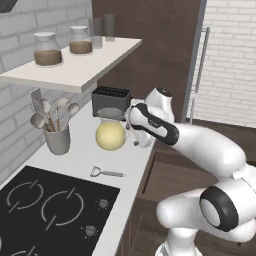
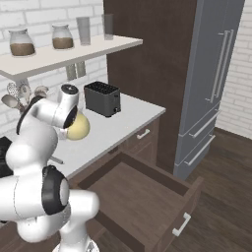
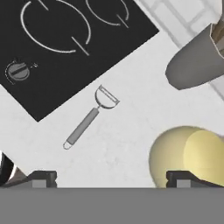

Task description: Pick the peeler from the drawer and place it on the counter.

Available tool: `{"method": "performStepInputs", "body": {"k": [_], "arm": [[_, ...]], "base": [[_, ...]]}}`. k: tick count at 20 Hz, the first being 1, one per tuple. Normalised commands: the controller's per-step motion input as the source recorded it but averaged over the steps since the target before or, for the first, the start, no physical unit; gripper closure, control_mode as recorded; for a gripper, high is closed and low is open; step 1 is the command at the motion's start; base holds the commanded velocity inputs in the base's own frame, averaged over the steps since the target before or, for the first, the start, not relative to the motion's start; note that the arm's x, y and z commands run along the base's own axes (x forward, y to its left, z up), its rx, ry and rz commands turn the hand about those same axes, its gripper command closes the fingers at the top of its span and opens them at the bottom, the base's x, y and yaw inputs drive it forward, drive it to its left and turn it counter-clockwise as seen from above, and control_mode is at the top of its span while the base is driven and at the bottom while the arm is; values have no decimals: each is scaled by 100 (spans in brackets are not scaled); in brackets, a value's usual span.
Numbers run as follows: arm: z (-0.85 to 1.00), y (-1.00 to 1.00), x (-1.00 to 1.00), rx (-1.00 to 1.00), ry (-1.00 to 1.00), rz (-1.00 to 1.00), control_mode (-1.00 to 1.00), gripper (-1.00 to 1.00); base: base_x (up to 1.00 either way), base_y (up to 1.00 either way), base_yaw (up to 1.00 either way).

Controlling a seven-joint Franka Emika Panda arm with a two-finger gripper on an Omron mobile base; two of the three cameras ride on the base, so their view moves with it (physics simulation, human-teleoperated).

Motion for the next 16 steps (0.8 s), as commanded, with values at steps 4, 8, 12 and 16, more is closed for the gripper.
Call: {"method": "performStepInputs", "body": {"k": [4,8,12,16], "arm": [[64,-91,-24,-3,22,-47,-100,-100],[23,-58,-7,-13,20,-58,-100,-100],[-9,-35,-30,-17,10,-61,-100,-100],[-40,-61,-69,-6,4,-46,-100,-100]], "base": [[0,0,0],[0,0,0],[0,0,0],[0,0,0]]}}
